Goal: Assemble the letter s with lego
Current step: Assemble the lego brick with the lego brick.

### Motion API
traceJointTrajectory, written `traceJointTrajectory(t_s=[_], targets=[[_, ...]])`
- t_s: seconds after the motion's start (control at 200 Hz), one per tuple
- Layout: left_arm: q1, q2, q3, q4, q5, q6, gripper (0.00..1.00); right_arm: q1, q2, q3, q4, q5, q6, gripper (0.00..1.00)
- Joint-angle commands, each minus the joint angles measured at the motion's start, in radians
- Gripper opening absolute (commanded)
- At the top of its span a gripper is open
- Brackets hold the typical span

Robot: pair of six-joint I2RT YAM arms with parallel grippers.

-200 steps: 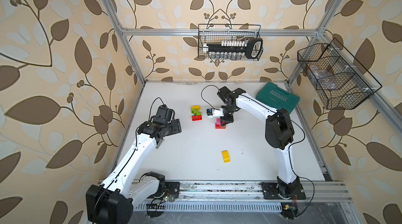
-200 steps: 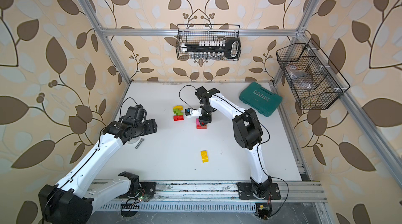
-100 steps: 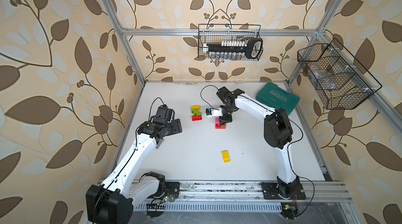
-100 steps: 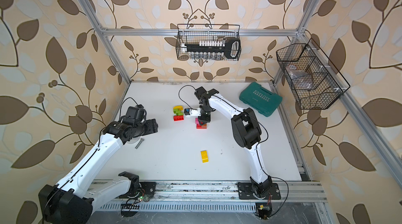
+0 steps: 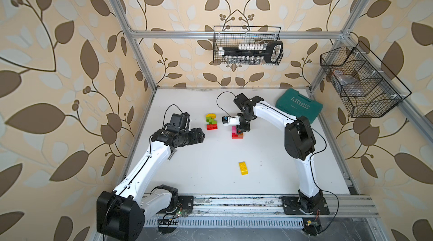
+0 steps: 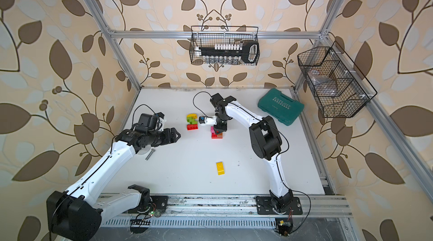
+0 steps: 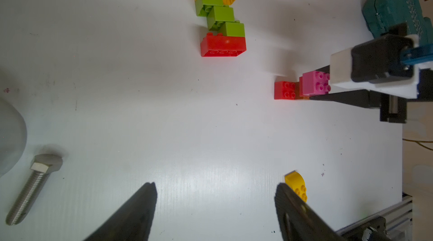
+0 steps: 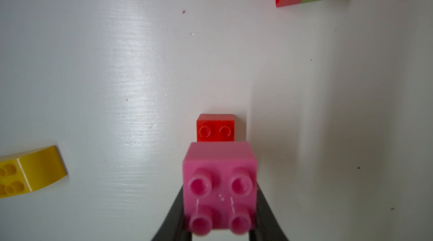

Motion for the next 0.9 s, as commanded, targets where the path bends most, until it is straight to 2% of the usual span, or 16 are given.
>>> traceJointTrajectory(t_s=[0.0,0.895], targets=[[0.007,-0.003,-0.004,0.018,0.038,0.023,0.82,-0.002,-0.016,-0.044,0.006,0.014,-0.006,0.11],[0.008,-0.001,0.000,0.007,0.003,0.025,0.82,-0.029,-0.082,-0.186,0.127,-0.048,0.043,0.06]])
